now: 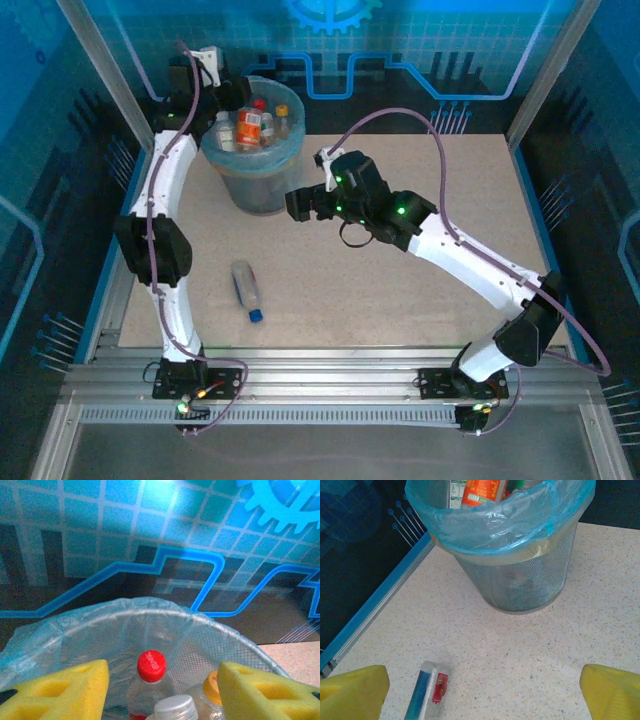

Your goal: Put the plastic bottles in the bin

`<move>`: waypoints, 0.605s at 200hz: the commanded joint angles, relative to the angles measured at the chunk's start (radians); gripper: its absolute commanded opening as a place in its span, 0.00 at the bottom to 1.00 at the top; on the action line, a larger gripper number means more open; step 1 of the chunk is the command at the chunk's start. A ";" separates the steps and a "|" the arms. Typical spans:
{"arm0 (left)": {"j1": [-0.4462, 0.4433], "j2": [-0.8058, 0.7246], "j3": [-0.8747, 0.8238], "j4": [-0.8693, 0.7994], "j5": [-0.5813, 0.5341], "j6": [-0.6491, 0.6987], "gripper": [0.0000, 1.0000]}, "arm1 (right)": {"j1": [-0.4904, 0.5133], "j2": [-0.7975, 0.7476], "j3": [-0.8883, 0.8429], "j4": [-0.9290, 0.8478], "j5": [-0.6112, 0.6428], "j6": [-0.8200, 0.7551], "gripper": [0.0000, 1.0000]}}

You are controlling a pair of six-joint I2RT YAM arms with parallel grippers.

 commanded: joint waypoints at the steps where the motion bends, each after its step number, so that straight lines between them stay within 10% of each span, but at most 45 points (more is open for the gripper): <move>1: -0.015 0.049 0.085 -0.073 -0.010 0.001 0.63 | -0.014 -0.004 0.031 -0.017 -0.007 0.006 0.99; 121: -0.046 -0.035 -0.075 -0.115 -0.037 0.024 0.61 | -0.020 0.012 0.050 -0.022 -0.061 0.024 0.97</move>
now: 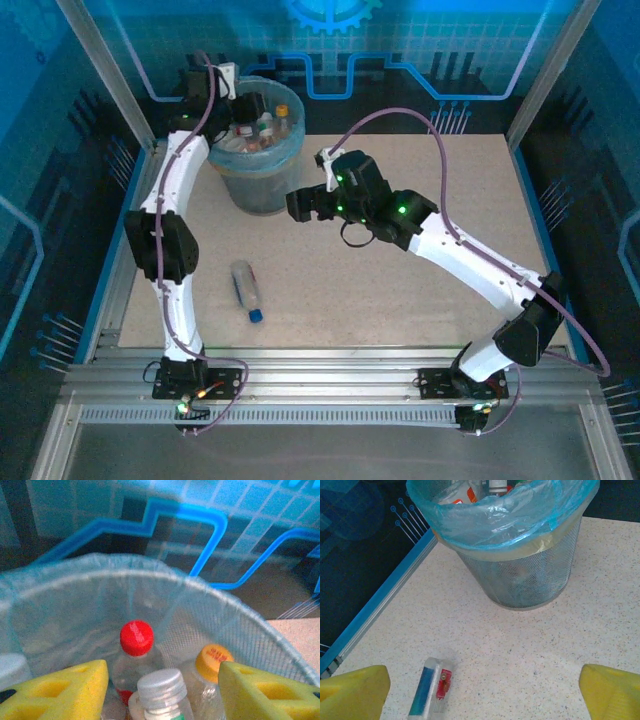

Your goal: Put the plastic bottles in the bin

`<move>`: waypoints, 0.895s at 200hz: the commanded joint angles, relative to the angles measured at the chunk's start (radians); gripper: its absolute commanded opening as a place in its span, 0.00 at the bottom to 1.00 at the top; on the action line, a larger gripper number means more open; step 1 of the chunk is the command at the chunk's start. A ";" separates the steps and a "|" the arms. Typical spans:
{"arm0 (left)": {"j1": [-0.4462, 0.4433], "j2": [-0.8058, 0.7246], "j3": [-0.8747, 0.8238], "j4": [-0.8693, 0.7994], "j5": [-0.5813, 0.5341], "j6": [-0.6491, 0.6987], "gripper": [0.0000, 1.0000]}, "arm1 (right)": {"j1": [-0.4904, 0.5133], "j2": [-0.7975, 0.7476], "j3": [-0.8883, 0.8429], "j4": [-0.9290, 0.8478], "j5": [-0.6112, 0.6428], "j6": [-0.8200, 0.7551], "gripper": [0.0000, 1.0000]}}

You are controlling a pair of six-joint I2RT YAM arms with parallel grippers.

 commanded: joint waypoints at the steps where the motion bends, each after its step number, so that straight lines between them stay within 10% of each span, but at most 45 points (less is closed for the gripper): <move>1: -0.001 -0.068 -0.026 -0.003 -0.014 0.018 0.61 | -0.014 0.013 0.049 -0.013 -0.035 0.013 0.97; 63: -0.002 -0.240 0.001 -0.012 -0.005 0.014 0.64 | 0.046 0.098 0.191 -0.143 -0.052 -0.018 0.94; 179: 0.000 -1.014 -0.838 -0.030 -0.215 0.017 0.76 | 0.306 0.494 0.404 -0.299 0.058 -0.048 0.96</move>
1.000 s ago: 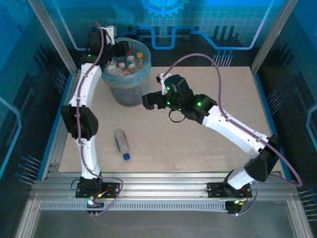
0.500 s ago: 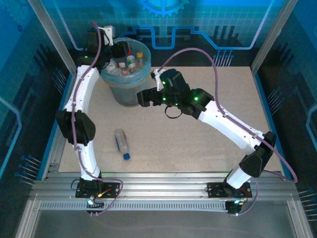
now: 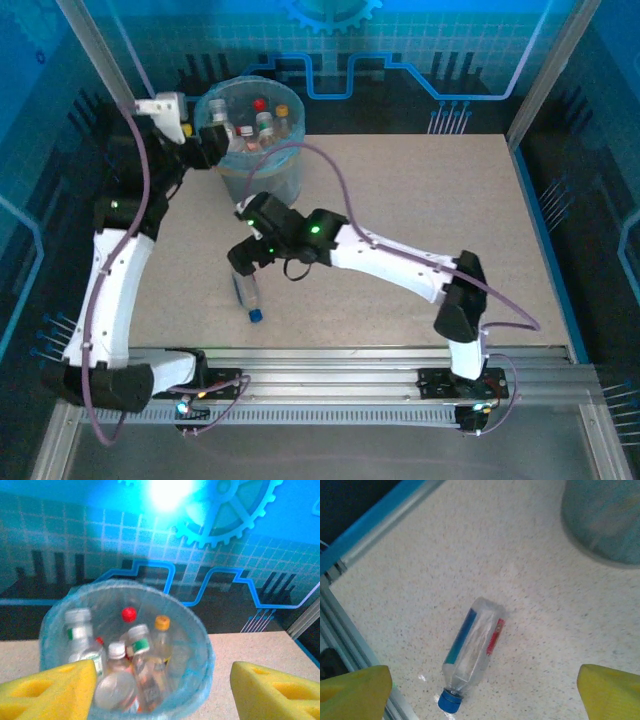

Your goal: Put the plastic bottles in the bin

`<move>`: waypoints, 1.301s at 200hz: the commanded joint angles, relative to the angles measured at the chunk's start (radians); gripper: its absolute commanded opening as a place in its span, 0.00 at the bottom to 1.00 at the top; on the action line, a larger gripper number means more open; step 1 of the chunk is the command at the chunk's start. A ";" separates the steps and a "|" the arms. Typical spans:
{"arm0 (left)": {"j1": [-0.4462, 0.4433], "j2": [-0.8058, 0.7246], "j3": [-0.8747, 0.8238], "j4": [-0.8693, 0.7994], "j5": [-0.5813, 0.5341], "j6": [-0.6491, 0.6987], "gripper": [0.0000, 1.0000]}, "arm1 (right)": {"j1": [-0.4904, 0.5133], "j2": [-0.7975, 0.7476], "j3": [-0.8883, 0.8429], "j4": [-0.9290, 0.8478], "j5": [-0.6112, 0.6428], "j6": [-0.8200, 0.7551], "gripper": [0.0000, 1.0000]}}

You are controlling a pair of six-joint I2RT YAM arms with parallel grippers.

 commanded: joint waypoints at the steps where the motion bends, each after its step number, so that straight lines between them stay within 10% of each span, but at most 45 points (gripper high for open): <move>1: 0.002 -0.089 -0.127 -0.053 -0.113 -0.003 0.76 | 0.021 0.092 0.079 -0.079 0.019 0.013 0.97; 149: 0.013 -0.368 -0.424 0.001 -0.393 0.033 0.87 | 0.017 0.519 0.283 -0.172 -0.081 0.118 0.96; 260: -0.004 -0.258 -0.348 0.071 -0.377 0.064 0.87 | -0.030 0.466 0.169 -0.158 -0.070 0.113 0.62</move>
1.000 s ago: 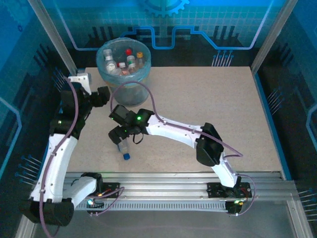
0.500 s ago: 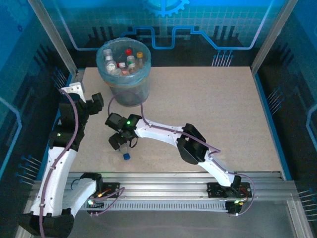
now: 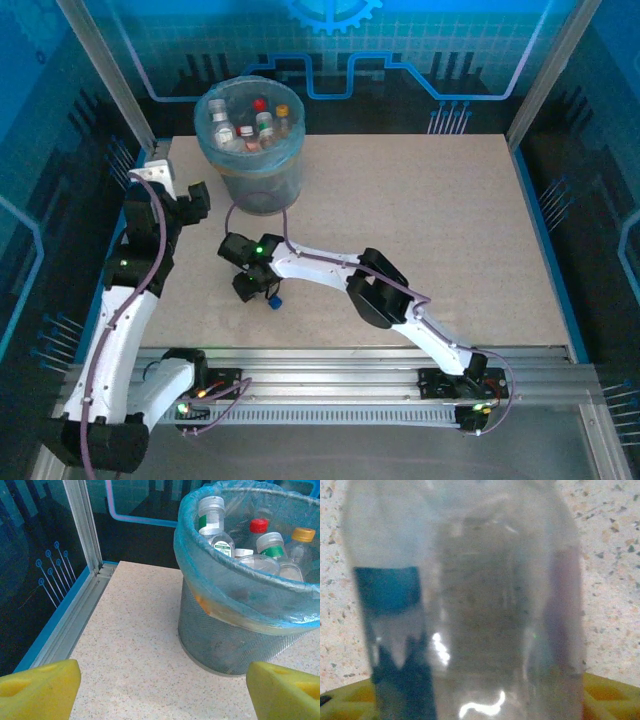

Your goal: Put the plastic bottles in the bin

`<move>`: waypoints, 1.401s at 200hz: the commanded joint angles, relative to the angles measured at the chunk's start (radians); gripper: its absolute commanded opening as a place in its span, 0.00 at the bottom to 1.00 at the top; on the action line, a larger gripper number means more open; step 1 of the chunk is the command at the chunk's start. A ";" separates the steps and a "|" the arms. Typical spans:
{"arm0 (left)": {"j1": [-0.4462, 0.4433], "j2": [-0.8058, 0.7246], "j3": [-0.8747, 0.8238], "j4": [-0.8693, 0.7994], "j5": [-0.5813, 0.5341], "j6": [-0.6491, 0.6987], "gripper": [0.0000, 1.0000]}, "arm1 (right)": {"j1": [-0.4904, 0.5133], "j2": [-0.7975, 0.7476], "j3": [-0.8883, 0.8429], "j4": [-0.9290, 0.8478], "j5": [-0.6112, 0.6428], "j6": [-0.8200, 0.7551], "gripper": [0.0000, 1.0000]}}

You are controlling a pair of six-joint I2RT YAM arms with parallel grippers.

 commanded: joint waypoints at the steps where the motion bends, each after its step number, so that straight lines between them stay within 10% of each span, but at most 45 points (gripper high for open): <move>1: -0.006 0.012 0.058 0.047 -0.001 0.011 0.87 | -0.020 -0.051 -0.057 -0.032 -0.009 0.003 0.62; 120: -0.002 0.114 0.228 -0.027 0.171 -0.084 0.86 | -0.052 -0.398 -0.404 0.200 -0.012 -0.051 0.52; 186: -0.005 0.232 0.336 -0.083 0.638 -0.189 0.89 | -0.078 -0.665 -0.597 0.389 -0.096 -0.169 0.54; 280: -0.181 0.346 0.431 -0.115 0.979 -0.152 0.99 | -0.131 -1.015 -0.736 0.583 -0.014 -0.277 0.53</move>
